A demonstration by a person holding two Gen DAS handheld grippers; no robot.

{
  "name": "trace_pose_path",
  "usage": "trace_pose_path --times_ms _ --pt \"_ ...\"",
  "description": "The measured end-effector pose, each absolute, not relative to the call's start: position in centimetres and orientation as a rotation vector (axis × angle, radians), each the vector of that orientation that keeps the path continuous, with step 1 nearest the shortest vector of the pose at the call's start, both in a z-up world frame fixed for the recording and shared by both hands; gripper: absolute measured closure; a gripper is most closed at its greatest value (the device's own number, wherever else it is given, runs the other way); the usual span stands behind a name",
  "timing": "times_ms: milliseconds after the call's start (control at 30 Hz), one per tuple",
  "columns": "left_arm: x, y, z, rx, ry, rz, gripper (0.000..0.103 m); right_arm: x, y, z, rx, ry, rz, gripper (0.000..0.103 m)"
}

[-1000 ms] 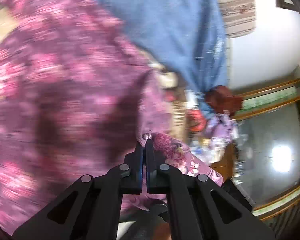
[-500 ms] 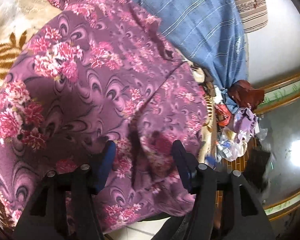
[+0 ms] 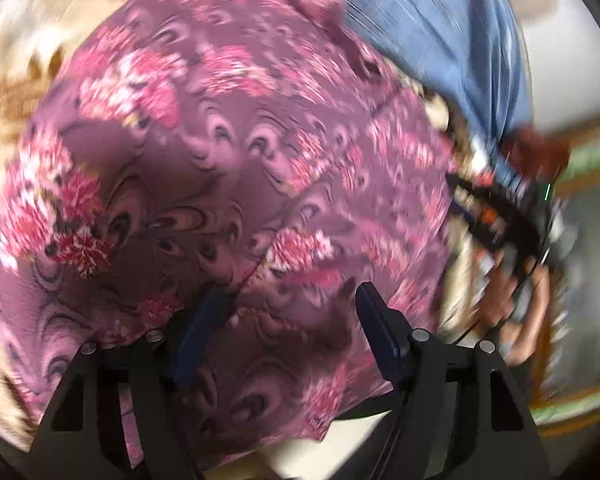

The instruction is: Fold small clothes

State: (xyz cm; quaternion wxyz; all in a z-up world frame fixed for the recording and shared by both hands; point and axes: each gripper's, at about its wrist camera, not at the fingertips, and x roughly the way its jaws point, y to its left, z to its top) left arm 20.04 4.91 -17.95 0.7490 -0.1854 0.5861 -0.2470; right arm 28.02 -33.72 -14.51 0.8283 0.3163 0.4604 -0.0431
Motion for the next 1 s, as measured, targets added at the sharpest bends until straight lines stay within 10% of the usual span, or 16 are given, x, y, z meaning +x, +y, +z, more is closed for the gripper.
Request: trace_pose_path --times_ms 133,167,200,400,600,900,1000 --pt "18.4 2.5 -17.8 -0.168 1.274 -0.506 0.048 27.8 -33.6 -13.6 0.571 1.015 -0.092 0.092" --pt "18.0 2.2 -17.7 -0.117 1.267 -0.495 0.081 27.7 -33.6 -13.4 0.559 1.015 -0.087 0.094" --pt "17.8 2.1 -17.7 -0.1 1.277 -0.509 0.089 27.5 -33.5 -13.1 0.56 1.011 -0.07 0.095" --pt "16.7 6.7 -14.2 -0.312 1.158 -0.614 0.083 27.8 -32.6 -13.9 0.459 1.081 -0.023 0.09" --pt "16.6 3.2 -18.0 -0.132 1.322 -0.546 0.07 27.5 -30.6 -7.5 0.319 0.951 -0.021 0.029" --pt "17.1 3.6 -18.1 -0.201 1.297 -0.563 0.058 43.4 -30.5 -11.0 0.299 1.156 -0.063 0.045" --pt "17.4 3.2 -18.0 -0.197 1.285 -0.556 0.079 47.9 -31.7 -13.6 0.284 1.2 -0.17 0.052"
